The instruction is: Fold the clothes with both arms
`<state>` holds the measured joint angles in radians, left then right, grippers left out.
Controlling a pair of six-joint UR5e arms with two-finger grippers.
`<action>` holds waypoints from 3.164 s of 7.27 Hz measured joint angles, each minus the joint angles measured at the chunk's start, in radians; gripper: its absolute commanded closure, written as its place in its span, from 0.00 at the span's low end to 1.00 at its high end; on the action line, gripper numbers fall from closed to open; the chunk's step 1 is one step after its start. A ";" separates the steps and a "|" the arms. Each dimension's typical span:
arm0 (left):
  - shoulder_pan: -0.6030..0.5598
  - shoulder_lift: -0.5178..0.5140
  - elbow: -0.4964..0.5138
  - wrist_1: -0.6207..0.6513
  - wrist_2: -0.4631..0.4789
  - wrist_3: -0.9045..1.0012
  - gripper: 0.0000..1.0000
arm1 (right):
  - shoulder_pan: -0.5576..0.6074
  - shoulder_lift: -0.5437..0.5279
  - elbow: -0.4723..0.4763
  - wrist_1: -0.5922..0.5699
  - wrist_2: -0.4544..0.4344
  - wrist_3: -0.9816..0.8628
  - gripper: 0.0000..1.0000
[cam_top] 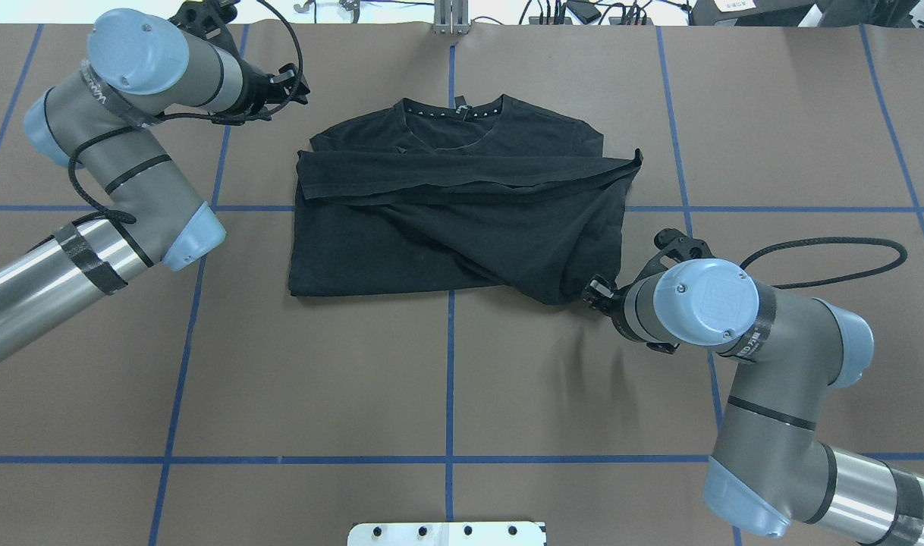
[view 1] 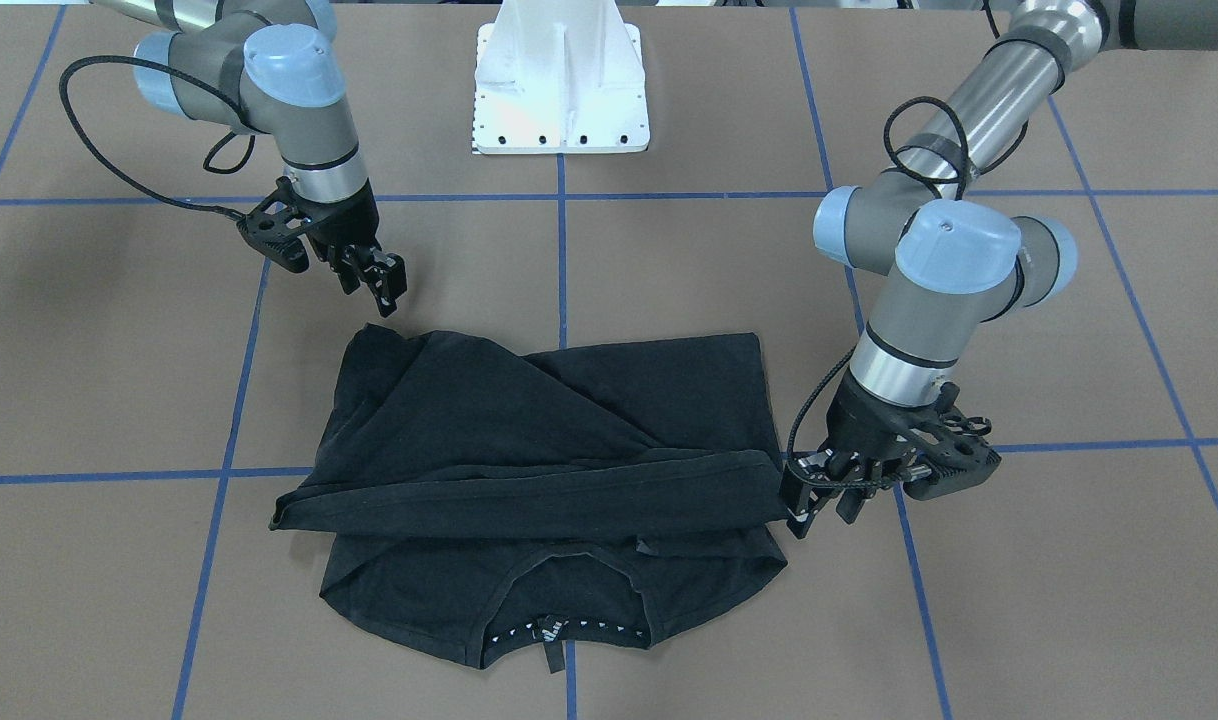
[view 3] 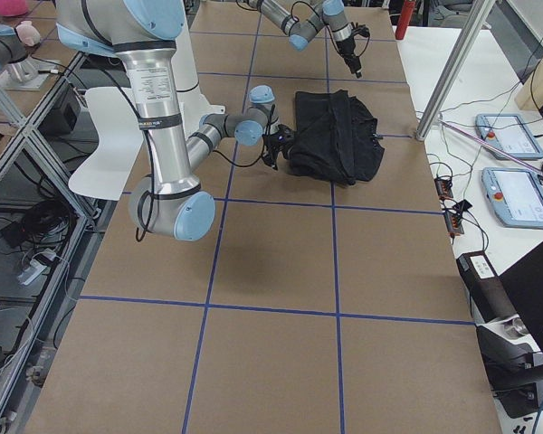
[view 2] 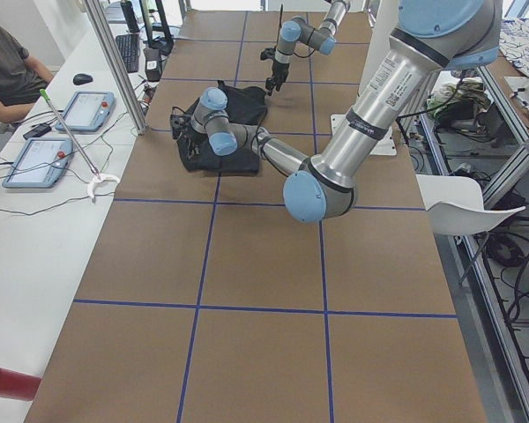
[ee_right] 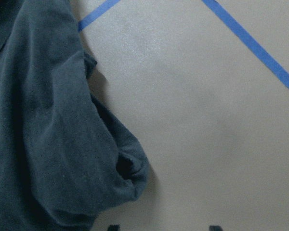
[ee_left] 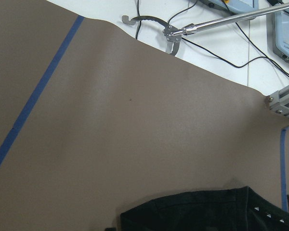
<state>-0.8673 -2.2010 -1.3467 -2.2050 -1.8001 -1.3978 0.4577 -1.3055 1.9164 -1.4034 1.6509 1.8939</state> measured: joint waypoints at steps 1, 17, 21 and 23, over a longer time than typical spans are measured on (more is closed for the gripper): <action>0.001 0.000 0.000 0.000 0.011 -0.001 0.30 | 0.002 0.000 0.000 0.000 -0.009 -0.025 0.32; 0.008 0.027 -0.007 -0.001 0.059 0.001 0.30 | 0.028 -0.003 -0.029 0.110 -0.069 -0.354 1.00; 0.009 0.028 -0.020 0.001 0.056 -0.002 0.30 | -0.016 -0.210 0.196 0.107 0.051 -0.247 1.00; 0.016 0.027 -0.034 0.003 0.051 -0.004 0.30 | -0.070 -0.230 0.253 0.108 0.306 -0.076 1.00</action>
<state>-0.8511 -2.1736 -1.3804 -2.2016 -1.7491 -1.4021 0.3878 -1.5354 2.1696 -1.2952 1.9569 1.8177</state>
